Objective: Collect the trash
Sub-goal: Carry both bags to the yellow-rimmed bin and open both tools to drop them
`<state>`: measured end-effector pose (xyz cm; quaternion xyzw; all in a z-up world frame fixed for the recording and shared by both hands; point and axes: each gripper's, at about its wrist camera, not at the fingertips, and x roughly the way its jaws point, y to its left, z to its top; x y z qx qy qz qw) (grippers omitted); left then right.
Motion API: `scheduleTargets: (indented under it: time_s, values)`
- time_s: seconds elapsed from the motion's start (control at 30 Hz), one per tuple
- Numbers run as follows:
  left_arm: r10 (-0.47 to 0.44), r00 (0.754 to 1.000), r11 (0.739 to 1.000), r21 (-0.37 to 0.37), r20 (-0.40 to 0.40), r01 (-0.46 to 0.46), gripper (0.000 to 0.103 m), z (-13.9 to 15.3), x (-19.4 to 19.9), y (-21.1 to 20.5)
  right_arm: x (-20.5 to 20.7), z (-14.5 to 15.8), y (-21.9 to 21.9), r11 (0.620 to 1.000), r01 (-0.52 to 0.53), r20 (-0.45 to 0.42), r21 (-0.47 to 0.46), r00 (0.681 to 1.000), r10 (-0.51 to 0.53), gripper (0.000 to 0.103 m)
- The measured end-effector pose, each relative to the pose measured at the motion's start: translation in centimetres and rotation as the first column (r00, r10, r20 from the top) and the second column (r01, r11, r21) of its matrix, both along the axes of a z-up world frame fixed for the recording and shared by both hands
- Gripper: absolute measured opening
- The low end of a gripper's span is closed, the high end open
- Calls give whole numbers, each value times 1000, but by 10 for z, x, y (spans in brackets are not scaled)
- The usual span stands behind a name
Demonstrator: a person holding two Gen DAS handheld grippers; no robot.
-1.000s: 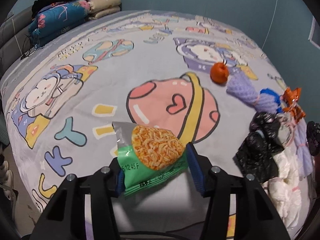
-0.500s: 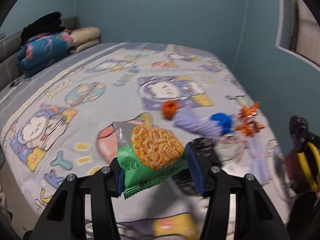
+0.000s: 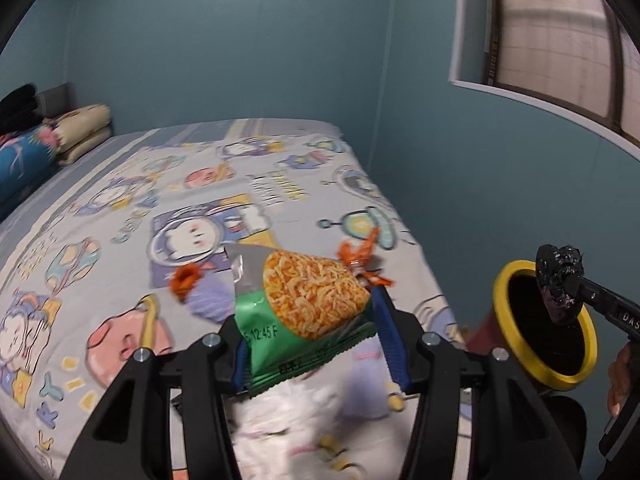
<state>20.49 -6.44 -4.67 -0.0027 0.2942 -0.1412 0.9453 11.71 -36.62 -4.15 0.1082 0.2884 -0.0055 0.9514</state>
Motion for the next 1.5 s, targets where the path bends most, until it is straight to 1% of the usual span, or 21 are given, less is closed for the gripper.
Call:
scheduleTargets:
  time_s: [0.2, 0.3, 0.47, 0.6, 0.77, 0.87, 1.0, 1.17, 1.33, 1.4, 1.47, 1.5]
  values:
    - [-90, 996, 996, 1, 5, 90, 49, 6, 2, -51, -9, 4, -38, 997, 78, 1, -12, 997, -78, 31]
    - [-136, 991, 991, 5, -1, 136, 49, 8, 4, -77, -12, 6, -55, 993, 115, 1, -12, 993, -115, 31]
    - [-199, 980, 980, 21, 13, 199, 49, 10, 11, -124, -12, 3, -80, 986, 165, -9, 1, 986, -165, 31]
    - [-249, 968, 968, -2, -8, 249, 50, 4, 18, -169, -8, 1, -102, 980, 195, -16, 37, 981, -195, 32]
    - [-310, 950, 950, 16, -25, 311, 50, -7, 20, -217, -3, -3, -118, 976, 210, -38, 57, 977, -209, 32]
    - [-335, 941, 942, 6, -53, 336, 50, -16, 23, -240, 1, -11, -128, 972, 224, -58, 73, 974, -221, 32]
    - [-341, 935, 940, -12, -98, 342, 51, -28, 32, -255, 9, -21, -140, 966, 241, -81, 98, 969, -233, 33]
    - [-348, 926, 937, -12, -144, 350, 51, -46, 38, -268, 13, -34, -150, 956, 269, -111, 120, 960, -257, 33]
    - [-364, 917, 930, -11, -164, 367, 51, -56, 39, -276, 16, -37, -156, 952, 281, -118, 124, 956, -267, 33]
    - [-374, 912, 926, -14, -167, 377, 54, -58, 39, -279, 19, -35, -157, 950, 284, -116, 129, 956, -270, 34]
    - [-379, 911, 924, -20, -165, 381, 58, -59, 39, -280, 18, -33, -157, 946, 298, -108, 129, 952, -285, 39]
    - [-377, 911, 925, -23, -166, 379, 61, -60, 39, -280, 16, -31, -160, 945, 300, -104, 131, 952, -288, 43]
